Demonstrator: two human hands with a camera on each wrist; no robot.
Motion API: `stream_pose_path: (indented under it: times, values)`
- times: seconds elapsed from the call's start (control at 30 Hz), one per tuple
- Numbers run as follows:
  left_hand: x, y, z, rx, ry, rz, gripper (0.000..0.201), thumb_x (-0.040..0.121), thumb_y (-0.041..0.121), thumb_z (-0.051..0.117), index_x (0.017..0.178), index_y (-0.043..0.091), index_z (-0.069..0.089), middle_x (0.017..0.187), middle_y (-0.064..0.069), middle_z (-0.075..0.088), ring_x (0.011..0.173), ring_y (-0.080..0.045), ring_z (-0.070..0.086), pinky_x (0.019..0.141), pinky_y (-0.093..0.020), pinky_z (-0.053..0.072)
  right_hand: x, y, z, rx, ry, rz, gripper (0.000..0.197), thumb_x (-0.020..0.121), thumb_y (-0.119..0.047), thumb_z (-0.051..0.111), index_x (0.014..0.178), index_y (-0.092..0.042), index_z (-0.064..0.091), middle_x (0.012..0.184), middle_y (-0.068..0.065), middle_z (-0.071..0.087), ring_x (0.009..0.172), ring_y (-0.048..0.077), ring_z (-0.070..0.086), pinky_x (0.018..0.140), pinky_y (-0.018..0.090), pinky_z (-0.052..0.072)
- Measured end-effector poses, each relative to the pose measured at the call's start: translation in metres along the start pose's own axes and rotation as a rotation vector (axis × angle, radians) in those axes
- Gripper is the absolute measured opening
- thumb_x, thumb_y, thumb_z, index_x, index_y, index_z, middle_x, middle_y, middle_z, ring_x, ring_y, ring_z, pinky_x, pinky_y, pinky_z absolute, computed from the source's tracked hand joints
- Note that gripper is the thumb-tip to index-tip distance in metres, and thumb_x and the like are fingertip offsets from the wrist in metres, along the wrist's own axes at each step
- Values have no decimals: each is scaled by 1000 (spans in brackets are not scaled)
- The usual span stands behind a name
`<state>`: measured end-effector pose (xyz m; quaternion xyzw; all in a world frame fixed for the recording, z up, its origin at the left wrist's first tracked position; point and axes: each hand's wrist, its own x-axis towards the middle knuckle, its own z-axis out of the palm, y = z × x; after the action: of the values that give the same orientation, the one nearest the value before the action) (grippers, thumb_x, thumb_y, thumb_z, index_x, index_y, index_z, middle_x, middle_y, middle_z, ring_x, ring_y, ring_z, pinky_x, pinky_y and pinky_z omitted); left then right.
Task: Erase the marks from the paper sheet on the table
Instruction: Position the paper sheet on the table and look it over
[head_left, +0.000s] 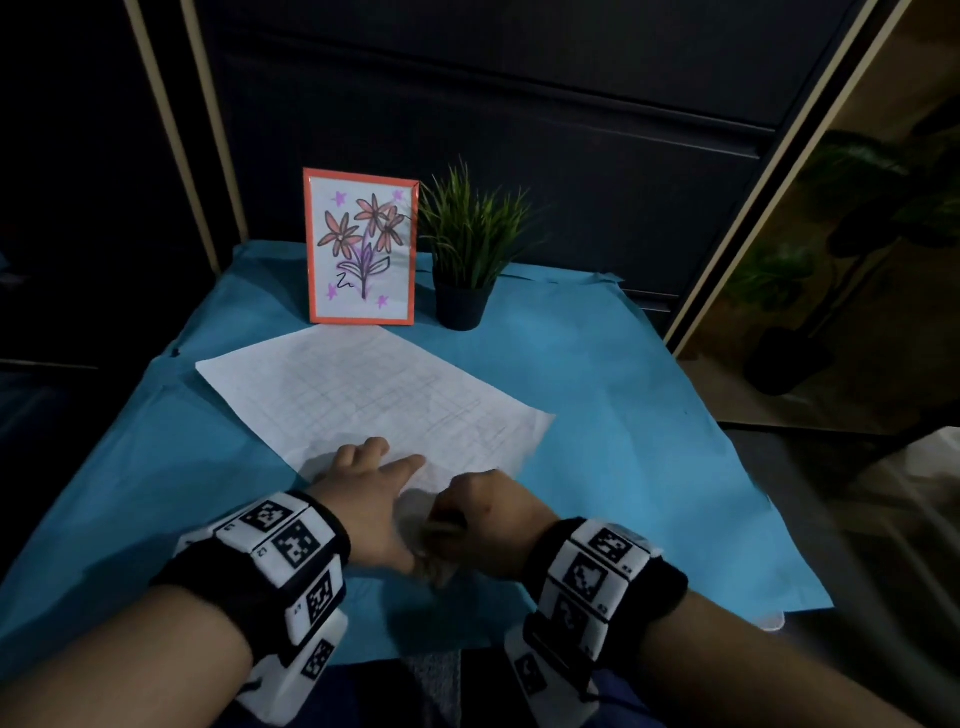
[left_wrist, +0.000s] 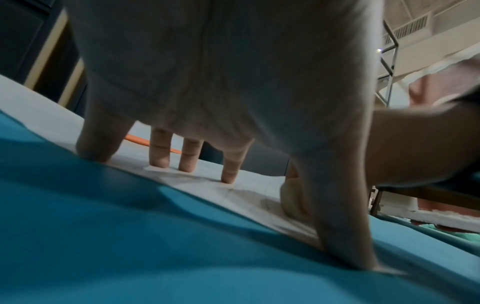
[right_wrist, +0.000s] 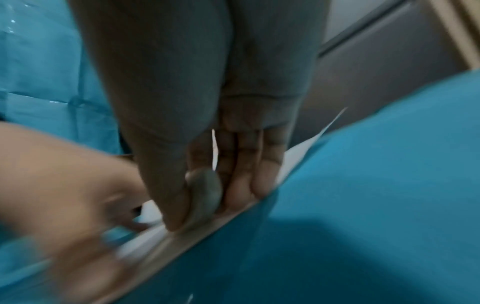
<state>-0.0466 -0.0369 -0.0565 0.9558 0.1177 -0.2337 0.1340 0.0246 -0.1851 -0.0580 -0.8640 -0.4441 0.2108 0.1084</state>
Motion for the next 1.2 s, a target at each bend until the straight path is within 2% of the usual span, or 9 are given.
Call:
stream_pose_path:
  times: [0.17,0.27,0.5,0.6,0.8,0.93,1.07,1.13,1.2]
  values:
    - [-4,-2,4,4,31,17,118,60,79,65,151,39,1,156,2,-2,144,-23,2,115,-43,23,5,32,-14,72,198,158,19,88,-26,59,72,-16,56,86,5,51,79,21,47,70,27,39]
    - [-7,-3,3,-2,9,33,116,63,77,65,151,40,0,157,4,-7,145,-22,-1,117,-43,21,4,52,-20,172,376,185,19,88,-22,63,95,-4,65,99,11,52,87,26,53,76,25,37]
    - [-14,-11,3,-69,71,95,80,80,64,60,147,44,20,148,13,14,139,-11,13,113,-30,24,-17,67,-20,183,372,198,19,91,-21,58,102,-5,61,97,13,66,84,26,57,68,22,36]
    - [-19,-15,10,-50,86,115,78,79,64,61,144,48,21,145,18,15,136,-7,16,112,-29,24,-31,70,-13,214,394,183,17,90,-20,59,99,-6,62,82,5,61,73,16,51,65,20,37]
    - [-32,-8,19,-25,156,88,73,80,67,57,142,50,22,135,17,17,130,-5,18,110,-25,25,-42,81,-2,210,457,233,16,87,-20,62,88,-5,64,82,7,65,74,23,55,65,25,38]
    - [-54,2,26,56,317,87,70,66,80,31,128,49,42,125,23,39,119,-5,41,94,-27,37,-44,76,-1,127,472,223,15,88,-18,56,90,-9,66,93,7,62,85,27,58,69,28,38]
    - [-64,-9,51,-27,271,14,62,59,77,43,100,38,70,98,18,63,78,-10,66,64,-33,48,-43,61,3,142,469,122,16,89,-24,57,95,-14,69,97,5,60,88,26,59,71,31,41]
    - [-71,1,46,-58,210,-19,72,57,83,39,113,45,65,115,19,61,94,-9,66,75,-41,51,-40,57,5,133,413,91,17,89,-26,58,94,-14,68,95,5,60,89,26,58,73,31,42]
    - [-72,10,42,-75,170,-37,89,53,95,29,134,59,35,142,29,31,127,-1,44,104,-40,35,-36,53,7,96,362,51,17,89,-26,55,89,-12,65,93,6,59,89,26,57,72,31,42]
